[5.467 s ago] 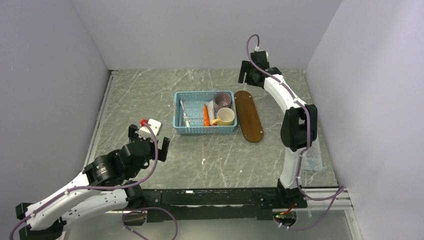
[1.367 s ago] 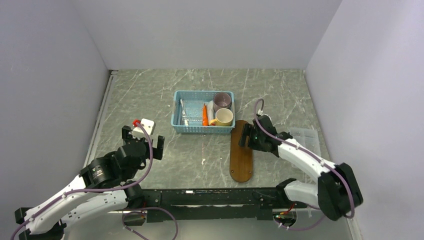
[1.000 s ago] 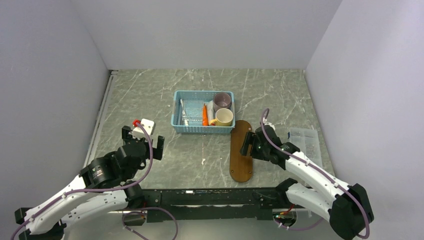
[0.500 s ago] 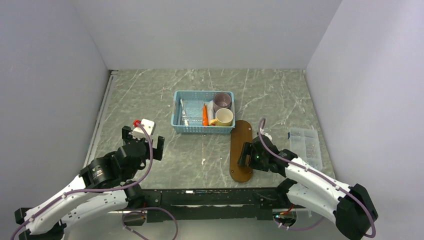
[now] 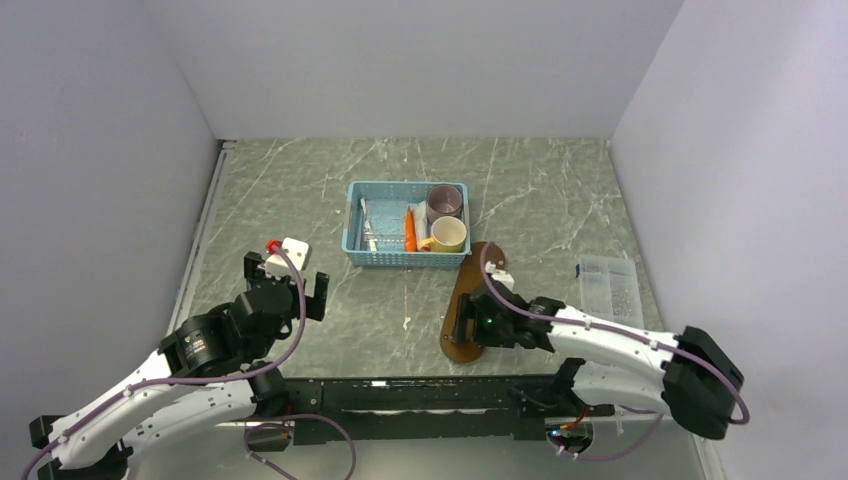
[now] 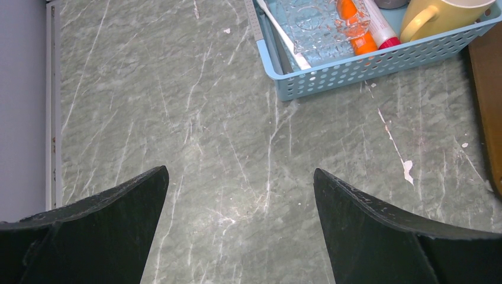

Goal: Prepare toiletry sets of a toothbrush and toothpaste on the tray

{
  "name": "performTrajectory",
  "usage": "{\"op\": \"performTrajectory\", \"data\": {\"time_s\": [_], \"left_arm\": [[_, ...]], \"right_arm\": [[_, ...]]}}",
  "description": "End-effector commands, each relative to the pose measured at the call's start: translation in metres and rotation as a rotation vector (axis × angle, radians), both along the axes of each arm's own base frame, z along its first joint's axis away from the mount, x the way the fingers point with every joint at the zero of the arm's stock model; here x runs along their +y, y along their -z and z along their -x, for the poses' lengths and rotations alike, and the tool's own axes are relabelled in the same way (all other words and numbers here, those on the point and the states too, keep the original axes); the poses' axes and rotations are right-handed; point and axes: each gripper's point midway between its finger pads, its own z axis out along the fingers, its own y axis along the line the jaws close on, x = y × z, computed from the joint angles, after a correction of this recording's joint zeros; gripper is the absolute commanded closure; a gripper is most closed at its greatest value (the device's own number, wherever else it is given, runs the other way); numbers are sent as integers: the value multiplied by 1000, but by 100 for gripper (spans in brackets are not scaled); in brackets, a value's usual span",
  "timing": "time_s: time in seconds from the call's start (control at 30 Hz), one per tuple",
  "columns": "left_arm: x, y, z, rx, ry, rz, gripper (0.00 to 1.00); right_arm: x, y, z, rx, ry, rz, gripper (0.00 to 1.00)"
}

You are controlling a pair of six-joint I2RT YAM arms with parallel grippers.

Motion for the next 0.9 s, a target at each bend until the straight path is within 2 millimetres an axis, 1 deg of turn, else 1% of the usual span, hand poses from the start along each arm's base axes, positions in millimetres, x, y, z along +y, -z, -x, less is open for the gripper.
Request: {"op": "performTrajectory", "data": {"time_s": [0.0,0.17,0.3,0.43,0.53,0.6,0.7,0.77,0.87], "left_arm": [[-1,-11,0,-17,-2,41,1],[-1,-10,0,-17,-3,41,1],[0,-11,0,-21,-3,47,1],[0,-12,0,-22,-4,50,1],[1,-11,0,-21,-6,47,1],[0,-11,0,-18,-4,45,1],[0,-11,0,-18,-3,45,1],[-1,-11,0,-20,-2,46,1],[-1,-10,0,-18,0,43,1]], "right_arm": [[47,-30,-26,-93,-8,-77,12],[85,-32,-40,-106,-71,-55,11],[110,-31,-52,-117,-108,-46,11],[130,-27,-65,-127,-135,-21,10],[141,-29,-70,-132,-158,-14,10],[144,-32,-71,-138,-170,-7,10],[140,-35,-67,-133,-198,20,9],[132,-40,-63,-138,-218,38,9],[114,-48,-58,-153,-226,69,9]]}}
